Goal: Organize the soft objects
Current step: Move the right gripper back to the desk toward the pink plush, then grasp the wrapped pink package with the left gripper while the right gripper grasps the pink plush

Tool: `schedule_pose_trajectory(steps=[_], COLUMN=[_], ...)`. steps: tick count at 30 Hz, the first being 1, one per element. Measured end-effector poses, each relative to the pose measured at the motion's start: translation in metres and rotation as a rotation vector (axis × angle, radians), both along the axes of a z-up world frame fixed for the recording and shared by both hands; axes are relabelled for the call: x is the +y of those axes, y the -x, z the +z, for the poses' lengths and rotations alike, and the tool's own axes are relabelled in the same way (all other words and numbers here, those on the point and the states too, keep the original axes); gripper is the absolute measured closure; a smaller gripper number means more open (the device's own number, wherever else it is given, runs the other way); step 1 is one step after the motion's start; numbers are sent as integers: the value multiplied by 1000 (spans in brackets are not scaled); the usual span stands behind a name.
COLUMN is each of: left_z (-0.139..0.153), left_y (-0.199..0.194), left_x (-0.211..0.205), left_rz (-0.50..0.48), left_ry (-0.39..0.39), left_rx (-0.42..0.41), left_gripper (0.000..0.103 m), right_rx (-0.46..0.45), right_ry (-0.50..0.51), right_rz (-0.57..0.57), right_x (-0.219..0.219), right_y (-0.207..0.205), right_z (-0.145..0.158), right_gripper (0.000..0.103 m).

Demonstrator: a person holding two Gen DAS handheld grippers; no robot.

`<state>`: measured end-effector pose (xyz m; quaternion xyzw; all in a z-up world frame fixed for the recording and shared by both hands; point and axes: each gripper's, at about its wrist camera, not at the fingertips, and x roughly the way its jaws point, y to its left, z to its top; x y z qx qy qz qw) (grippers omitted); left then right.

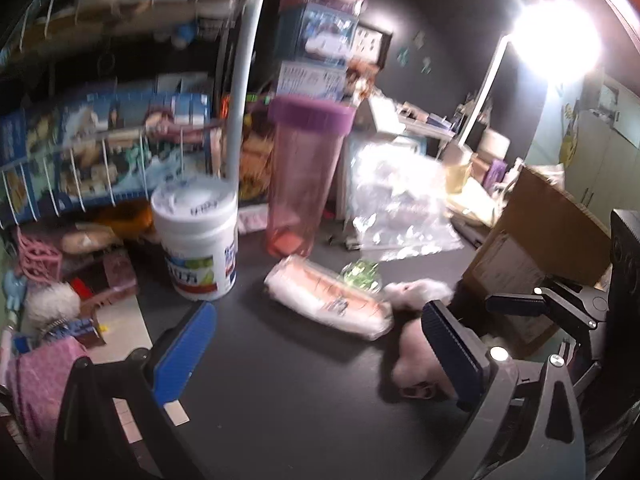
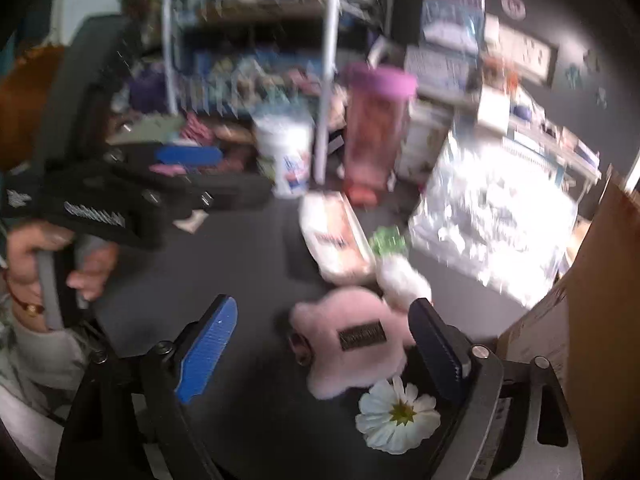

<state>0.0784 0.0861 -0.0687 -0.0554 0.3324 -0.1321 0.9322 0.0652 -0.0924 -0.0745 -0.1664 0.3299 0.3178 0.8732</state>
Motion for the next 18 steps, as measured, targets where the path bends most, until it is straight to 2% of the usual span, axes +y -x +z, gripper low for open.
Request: schedule_pose_trajectory(steps=[5,11,14,18], left_z=[-19,-38,-44,-52], left_y=[-21,-45,-56,-69], left_x=[-6,-18,-25,-35], left_rz=[-2,-6,3,42], left_ry=[-26,-46,-66,-133], left_rx=[57,124,147,173], left_gripper=[1,1,1,1], right_rx=[40,124,137,156], right_ry=[62,57,52,22], right_rz=[-46,-33,-22,-5], right_x=[-3,-11,-13,-18], right_y=[-18,-35,-38,-40], right_z=[-23,-37,-41,-41], right_gripper=[18,35,36,36])
